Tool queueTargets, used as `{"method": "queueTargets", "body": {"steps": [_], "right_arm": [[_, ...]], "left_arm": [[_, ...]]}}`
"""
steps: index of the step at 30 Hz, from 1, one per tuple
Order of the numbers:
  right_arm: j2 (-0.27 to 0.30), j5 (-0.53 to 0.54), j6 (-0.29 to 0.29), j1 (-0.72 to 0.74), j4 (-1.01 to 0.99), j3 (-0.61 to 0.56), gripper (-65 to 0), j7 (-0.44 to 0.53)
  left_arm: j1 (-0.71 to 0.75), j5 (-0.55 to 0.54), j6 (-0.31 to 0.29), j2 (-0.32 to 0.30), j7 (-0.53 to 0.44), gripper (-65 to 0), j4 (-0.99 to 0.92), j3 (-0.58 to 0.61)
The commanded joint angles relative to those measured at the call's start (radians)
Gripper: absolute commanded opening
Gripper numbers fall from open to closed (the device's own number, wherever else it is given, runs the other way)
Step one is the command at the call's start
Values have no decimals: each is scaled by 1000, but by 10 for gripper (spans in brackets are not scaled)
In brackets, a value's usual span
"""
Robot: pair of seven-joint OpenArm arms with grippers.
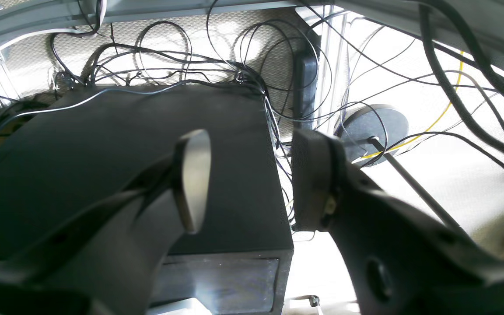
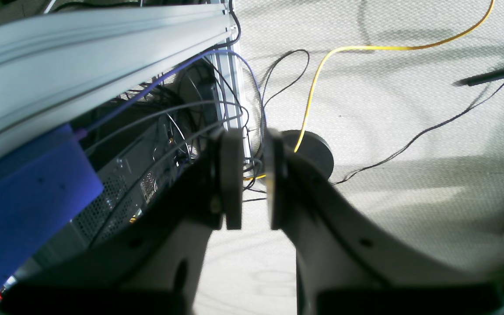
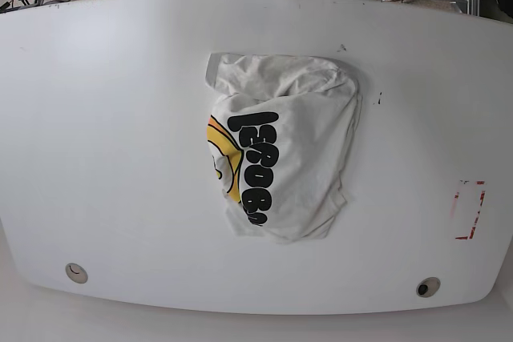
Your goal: Fold the T-shirt properly
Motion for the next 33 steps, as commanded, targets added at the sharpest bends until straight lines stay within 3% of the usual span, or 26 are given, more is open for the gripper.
{"method": "queueTargets", "body": {"steps": [1, 33], "right_arm": [[3, -3, 2, -10, 0, 0, -570, 1], [1, 2, 5, -9, 0, -1, -570, 0]], "left_arm": [[4, 0, 0, -6, -4, -377, -6, 0], [-3, 3, 4, -1, -7, -371, -15, -2]]}}
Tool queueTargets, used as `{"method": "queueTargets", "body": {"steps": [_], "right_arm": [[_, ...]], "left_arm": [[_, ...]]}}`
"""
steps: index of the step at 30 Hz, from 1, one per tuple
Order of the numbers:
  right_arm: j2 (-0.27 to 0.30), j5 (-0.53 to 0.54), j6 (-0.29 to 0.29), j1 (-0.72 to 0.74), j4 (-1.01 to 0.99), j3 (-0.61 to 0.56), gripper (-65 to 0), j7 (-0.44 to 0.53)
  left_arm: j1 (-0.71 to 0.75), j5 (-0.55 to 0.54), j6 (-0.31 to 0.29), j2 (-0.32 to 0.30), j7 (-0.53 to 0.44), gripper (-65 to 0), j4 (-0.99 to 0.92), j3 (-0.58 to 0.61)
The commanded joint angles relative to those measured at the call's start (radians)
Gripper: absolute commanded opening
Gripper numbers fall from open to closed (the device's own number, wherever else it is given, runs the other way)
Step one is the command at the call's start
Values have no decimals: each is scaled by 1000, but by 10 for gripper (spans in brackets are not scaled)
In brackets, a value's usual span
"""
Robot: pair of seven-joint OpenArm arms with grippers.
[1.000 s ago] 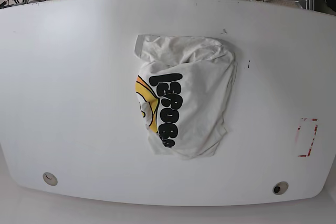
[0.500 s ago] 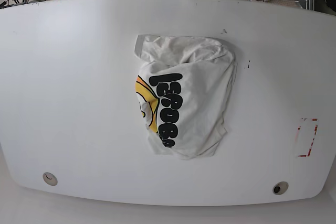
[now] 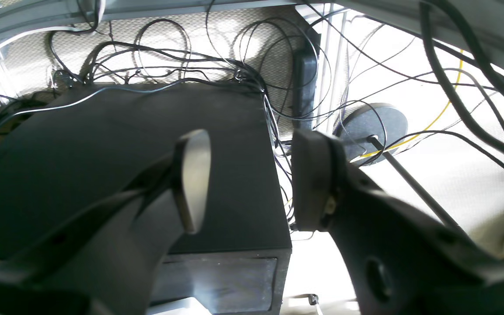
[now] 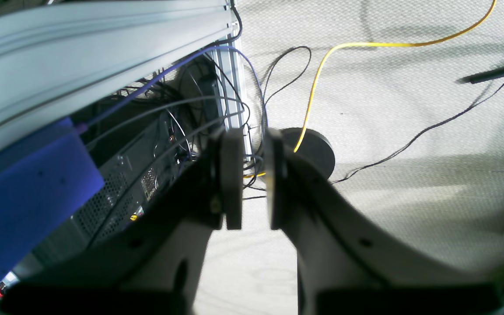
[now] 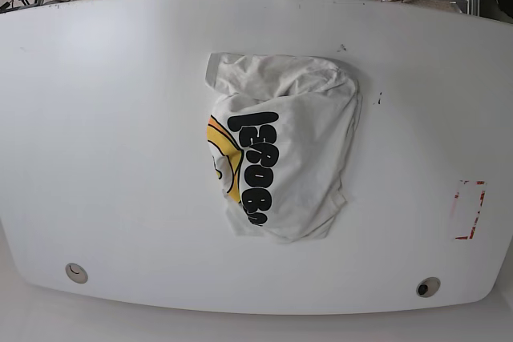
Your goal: Fold the T-shirt properly
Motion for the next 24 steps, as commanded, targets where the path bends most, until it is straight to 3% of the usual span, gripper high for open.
{"method": "queueTargets", "body": {"steps": [1, 24], "right_arm": [[2, 2, 3, -2, -1, 3, -570, 1], [-2, 3, 2, 3, 3, 4, -570, -3]], "left_arm": [[5, 3, 5, -6, -5, -370, -1, -3], [-3, 3, 4, -5, -3, -366, -6, -3]]}}
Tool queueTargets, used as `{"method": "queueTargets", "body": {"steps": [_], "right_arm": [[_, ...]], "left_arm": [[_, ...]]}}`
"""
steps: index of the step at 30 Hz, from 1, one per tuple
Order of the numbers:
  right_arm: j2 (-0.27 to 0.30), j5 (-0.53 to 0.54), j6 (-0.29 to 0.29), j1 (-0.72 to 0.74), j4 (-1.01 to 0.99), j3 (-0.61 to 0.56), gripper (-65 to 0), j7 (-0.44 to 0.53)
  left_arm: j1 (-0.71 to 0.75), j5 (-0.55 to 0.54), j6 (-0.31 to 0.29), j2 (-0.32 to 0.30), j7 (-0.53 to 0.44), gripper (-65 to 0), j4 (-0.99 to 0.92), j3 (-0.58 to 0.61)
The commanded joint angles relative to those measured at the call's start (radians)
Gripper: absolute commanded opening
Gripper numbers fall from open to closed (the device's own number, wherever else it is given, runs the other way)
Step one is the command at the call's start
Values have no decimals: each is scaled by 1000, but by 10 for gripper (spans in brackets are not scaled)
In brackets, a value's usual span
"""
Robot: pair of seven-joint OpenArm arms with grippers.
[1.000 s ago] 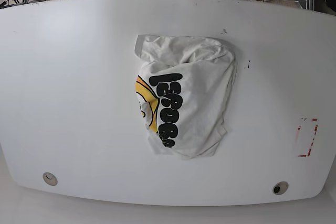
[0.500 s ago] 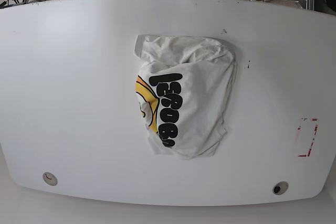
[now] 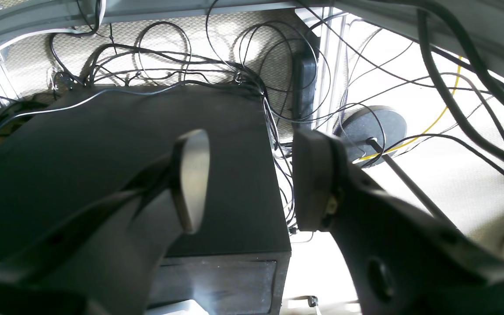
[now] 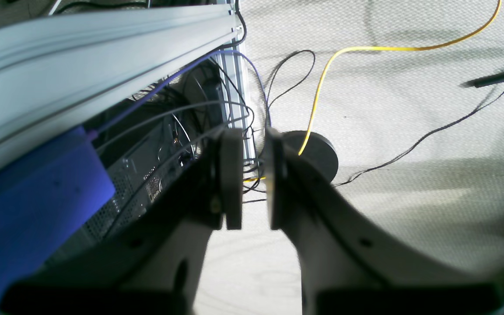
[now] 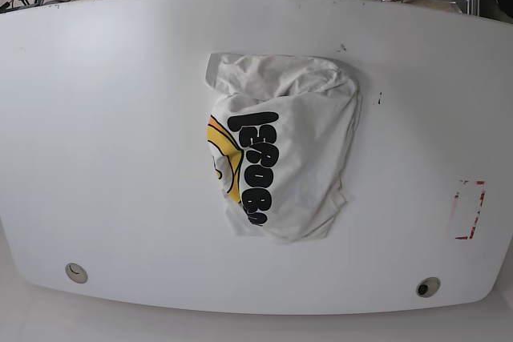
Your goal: Fold the T-shirt properly
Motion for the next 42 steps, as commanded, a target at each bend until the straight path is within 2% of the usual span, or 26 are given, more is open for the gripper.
{"method": "queueTargets", "body": {"steps": [1, 42], "right_arm": [[6, 3, 2, -8, 4, 3, -570, 1], [3, 3, 6, -12, -3, 1, -574, -2]], "left_arm": [[5, 3, 2, -5, -3, -366, -2, -1], [-7, 4, 1, 3, 2, -362, -20, 3]]}}
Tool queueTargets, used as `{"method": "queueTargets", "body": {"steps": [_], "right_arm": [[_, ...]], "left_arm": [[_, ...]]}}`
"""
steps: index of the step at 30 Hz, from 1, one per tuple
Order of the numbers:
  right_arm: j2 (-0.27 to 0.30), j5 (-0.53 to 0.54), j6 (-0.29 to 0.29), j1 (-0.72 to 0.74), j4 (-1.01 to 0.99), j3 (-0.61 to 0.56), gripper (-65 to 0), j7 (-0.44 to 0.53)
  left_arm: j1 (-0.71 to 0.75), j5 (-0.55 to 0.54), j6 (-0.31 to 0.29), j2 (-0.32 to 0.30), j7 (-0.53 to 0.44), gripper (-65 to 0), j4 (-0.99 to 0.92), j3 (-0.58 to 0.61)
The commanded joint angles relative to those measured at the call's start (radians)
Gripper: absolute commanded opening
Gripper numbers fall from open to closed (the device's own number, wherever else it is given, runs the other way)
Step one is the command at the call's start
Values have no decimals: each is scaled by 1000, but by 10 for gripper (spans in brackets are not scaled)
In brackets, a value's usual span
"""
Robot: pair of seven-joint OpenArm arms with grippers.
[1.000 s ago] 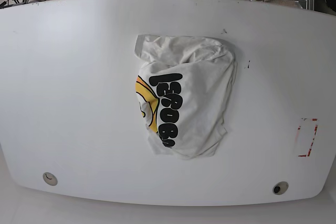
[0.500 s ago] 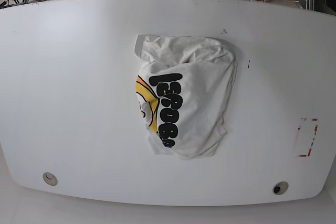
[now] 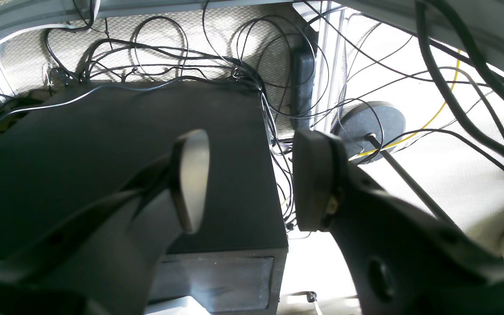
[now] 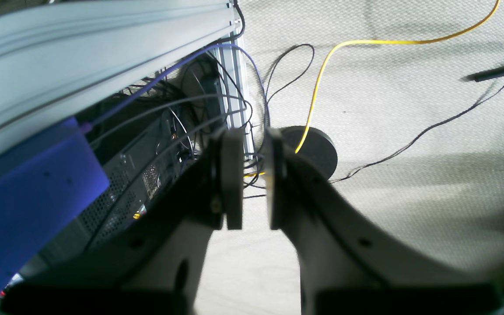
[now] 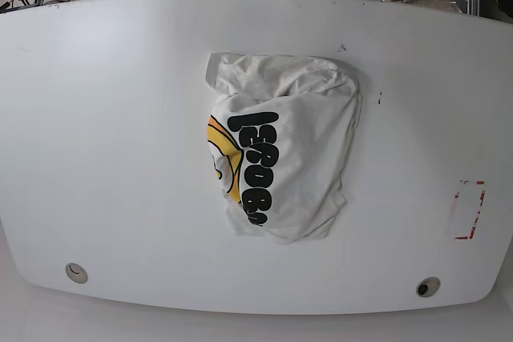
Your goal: Fold the T-shirt properly
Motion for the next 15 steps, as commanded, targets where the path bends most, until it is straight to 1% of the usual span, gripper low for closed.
{"method": "queueTargets", "body": {"steps": [1, 15], "right_arm": [[1, 4, 6, -7, 2, 1, -574, 2], [0, 2, 9, -14, 12, 2, -573, 0]], "left_arm": [[2, 4, 1, -2, 2, -363, -2, 0], [1, 3, -2, -2, -4, -362, -5, -1]]}}
